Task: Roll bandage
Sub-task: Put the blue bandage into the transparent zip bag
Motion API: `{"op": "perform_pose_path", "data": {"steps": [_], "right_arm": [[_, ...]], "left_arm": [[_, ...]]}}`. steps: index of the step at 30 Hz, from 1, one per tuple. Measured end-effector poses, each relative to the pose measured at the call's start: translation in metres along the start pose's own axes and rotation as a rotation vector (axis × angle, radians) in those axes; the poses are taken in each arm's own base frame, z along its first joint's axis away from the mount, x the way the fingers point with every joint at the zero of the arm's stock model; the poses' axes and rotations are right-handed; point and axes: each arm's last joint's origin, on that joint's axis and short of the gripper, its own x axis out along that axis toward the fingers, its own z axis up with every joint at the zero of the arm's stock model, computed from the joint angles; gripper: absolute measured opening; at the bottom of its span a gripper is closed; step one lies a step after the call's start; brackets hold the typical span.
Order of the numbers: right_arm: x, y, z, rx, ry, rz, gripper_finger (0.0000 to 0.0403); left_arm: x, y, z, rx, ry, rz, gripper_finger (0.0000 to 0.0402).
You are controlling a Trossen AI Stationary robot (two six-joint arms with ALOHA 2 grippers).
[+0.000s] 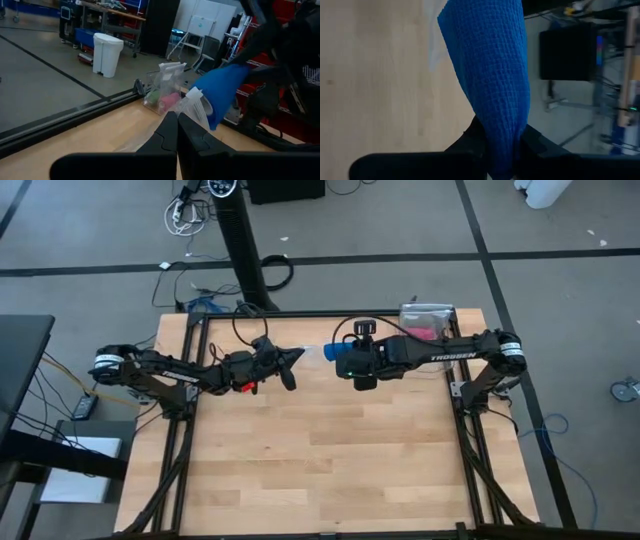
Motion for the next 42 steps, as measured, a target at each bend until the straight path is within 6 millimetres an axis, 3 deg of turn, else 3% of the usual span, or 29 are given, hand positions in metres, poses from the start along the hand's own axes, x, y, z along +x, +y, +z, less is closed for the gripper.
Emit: {"op": "perform_pose_path", "data": {"steps": [6, 16, 27, 42], "right_arm": [[-0.003, 0.003, 0.000, -0.010, -0.013, 0.032, 0.0043], [-0.016, 0.009, 0.001, 0.030, -0.032, -0.058, 0.0043], [-0.021, 0.007, 0.004, 0.077, -0.027, -0.261, 0.0043], [-0.023, 0.006, 0.005, 0.040, -0.028, -0.291, 0.0043]], "left_arm": [[0.000, 0.000, 0.000, 0.005, 0.005, 0.002, 0.0000], [0.000, 0.001, -0.002, 0.002, 0.023, 0.004, 0.0000], [-0.001, -0.002, 0.000, -0.211, -0.009, 0.008, 0.0000], [-0.005, -0.010, 0.007, -0.309, -0.116, 0.036, 0.0000]]}}
